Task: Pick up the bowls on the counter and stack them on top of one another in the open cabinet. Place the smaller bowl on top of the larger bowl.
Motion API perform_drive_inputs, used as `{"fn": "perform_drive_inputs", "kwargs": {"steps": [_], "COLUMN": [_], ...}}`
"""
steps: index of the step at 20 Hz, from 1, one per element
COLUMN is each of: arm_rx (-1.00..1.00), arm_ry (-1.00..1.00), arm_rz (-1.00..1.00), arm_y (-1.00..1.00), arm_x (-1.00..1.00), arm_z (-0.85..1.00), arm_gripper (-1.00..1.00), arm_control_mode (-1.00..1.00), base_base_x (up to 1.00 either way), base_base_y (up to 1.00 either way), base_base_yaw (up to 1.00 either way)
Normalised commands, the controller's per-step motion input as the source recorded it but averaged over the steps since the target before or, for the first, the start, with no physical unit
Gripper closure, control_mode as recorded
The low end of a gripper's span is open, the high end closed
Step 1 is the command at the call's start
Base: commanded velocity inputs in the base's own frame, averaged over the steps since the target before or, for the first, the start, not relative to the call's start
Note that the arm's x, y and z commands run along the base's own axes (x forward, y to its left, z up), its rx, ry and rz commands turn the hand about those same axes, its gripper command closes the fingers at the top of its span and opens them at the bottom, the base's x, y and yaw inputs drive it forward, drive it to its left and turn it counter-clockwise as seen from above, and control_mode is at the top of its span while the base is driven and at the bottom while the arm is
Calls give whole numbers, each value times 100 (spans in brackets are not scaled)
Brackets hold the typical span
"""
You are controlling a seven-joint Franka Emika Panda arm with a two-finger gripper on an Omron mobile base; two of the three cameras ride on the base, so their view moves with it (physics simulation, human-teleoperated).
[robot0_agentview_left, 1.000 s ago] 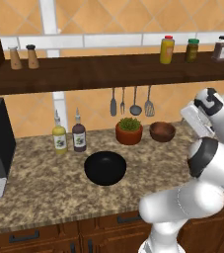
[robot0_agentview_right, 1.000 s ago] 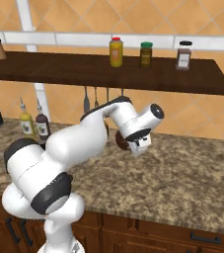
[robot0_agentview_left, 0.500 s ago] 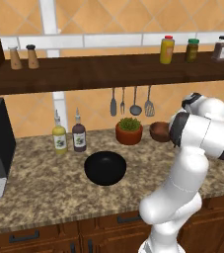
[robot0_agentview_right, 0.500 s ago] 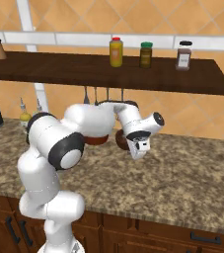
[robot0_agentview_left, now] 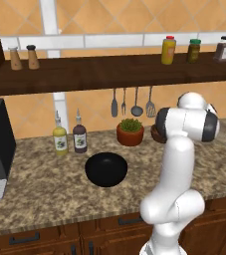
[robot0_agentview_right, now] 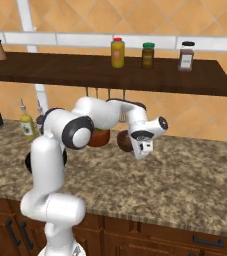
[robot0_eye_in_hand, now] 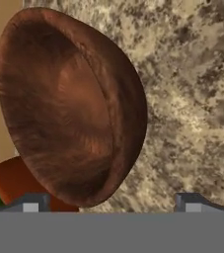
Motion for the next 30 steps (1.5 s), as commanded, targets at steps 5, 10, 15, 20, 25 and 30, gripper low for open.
{"fn": "perform_drive_inputs", "kwargs": {"steps": [5,10,15,20,25,30], "arm_rx": [0,0,0,0,0,0], "arm_ry": [0,0,0,-6,-18,-4], "arm_rz": [0,0,0,0,2,13], "arm_y": [0,0,13,9,10,57], "arm_x": [23,24,-8,-75,-100,-100], "arm_z": [-46,-31,-3,27,99,73], "arm_gripper": [-100,100,100,100,100,100], "arm_control_mode": [-100,-100,-100,-100,-100,-100], "base_base_x": [0,0,0,0,0,0], "base_base_y": [0,0,0,0,0,0], "base_base_yaw": [0,0,0,0,0,0]}}
